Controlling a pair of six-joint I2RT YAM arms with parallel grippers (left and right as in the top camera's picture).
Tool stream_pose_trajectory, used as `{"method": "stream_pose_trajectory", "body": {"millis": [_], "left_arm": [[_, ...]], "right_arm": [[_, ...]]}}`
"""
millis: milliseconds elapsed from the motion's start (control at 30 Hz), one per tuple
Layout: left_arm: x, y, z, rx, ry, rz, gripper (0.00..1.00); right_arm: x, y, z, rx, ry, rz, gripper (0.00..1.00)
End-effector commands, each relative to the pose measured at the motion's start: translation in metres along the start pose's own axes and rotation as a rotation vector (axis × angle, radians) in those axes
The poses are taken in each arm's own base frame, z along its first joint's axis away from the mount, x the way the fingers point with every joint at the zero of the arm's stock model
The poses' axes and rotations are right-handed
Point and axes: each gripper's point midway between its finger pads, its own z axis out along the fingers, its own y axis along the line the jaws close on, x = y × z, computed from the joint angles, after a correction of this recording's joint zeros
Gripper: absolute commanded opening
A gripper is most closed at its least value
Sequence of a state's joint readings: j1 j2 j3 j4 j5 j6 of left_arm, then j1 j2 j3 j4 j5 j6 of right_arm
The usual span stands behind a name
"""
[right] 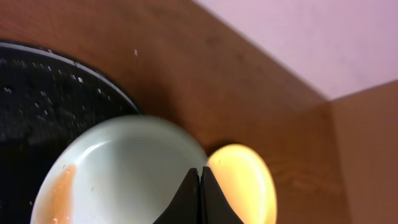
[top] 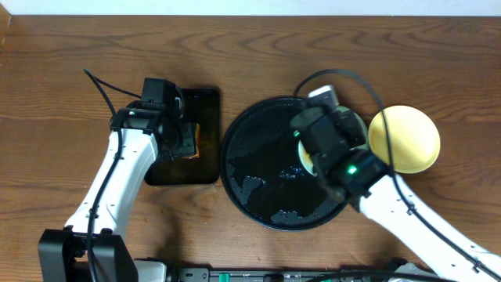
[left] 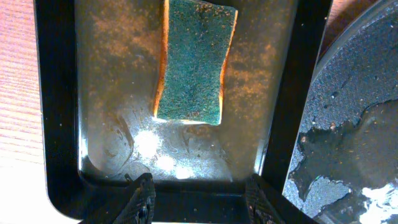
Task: Clean dirty plates on tray and stack at the side
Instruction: 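Lift the green plate with right gripper and place it on the yellow plate stack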
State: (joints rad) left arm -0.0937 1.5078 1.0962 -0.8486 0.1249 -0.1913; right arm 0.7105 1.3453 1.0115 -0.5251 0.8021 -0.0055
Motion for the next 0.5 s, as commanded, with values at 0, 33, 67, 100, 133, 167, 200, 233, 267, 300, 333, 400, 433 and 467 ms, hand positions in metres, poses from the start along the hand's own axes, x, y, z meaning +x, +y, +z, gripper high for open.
{"method": "stream_pose_trajectory", "body": {"millis": [0, 33, 67, 100, 133, 167, 200, 233, 267, 300, 333, 400, 433, 467], "left_arm": [[0.000, 0.001, 0.001, -0.003, 0.002, -0.016, 0.49], [0.000, 0.001, 0.001, -0.003, 0.002, -0.016, 0.49], [0.000, 0.001, 0.001, -0.003, 0.002, -0.016, 0.49], [0.000, 0.001, 0.001, -0.003, 0.003, -0.016, 0.49], [0.000, 0.001, 0.001, -0.003, 0.003, -0.016, 0.49], [0.000, 0.001, 0.001, -0.003, 0.003, -0.016, 0.49], [0.001, 0.001, 0.001, -0.003, 0.003, -0.016, 0.49], [0.001, 0.001, 0.001, -0.003, 0.003, -0.016, 0.49], [0.001, 0.001, 0.001, -0.003, 0.003, -0.016, 0.49], [0.001, 0.001, 0.001, -0.003, 0.003, -0.016, 0.49], [0.001, 0.001, 0.001, -0.003, 0.003, -0.016, 0.49], [0.001, 0.001, 0.001, -0.003, 0.003, -0.016, 0.49], [0.001, 0.001, 0.001, -0.003, 0.003, -0.016, 0.49], [0.001, 0.001, 0.001, -0.003, 0.003, -0.016, 0.49]], "right_arm": [[-0.014, -0.001, -0.019, 0.079, -0.067, -0.053, 0.01], [-0.015, 0.003, -0.022, 0.072, -0.078, -0.055, 0.01], [-0.016, 0.004, -0.024, 0.069, -0.083, -0.057, 0.01], [-0.017, 0.006, -0.024, 0.066, -0.086, -0.057, 0.01], [-0.017, 0.006, -0.024, 0.066, -0.086, -0.049, 0.01], [-0.015, 0.005, -0.023, 0.066, -0.081, -0.014, 0.01], [-0.013, 0.003, -0.022, 0.068, -0.073, 0.025, 0.01], [-0.011, 0.002, -0.020, 0.063, -0.065, 0.060, 0.01], [-0.007, 0.003, -0.017, 0.039, -0.046, 0.114, 0.01], [0.000, 0.009, -0.012, -0.016, -0.011, 0.163, 0.01], [0.005, 0.012, -0.009, -0.046, 0.014, 0.195, 0.04], [0.017, 0.012, -0.001, -0.091, 0.079, 0.276, 0.06], [0.023, 0.010, 0.004, -0.107, 0.114, 0.320, 0.06], [0.031, 0.007, 0.009, -0.124, 0.154, 0.365, 0.07]]}}
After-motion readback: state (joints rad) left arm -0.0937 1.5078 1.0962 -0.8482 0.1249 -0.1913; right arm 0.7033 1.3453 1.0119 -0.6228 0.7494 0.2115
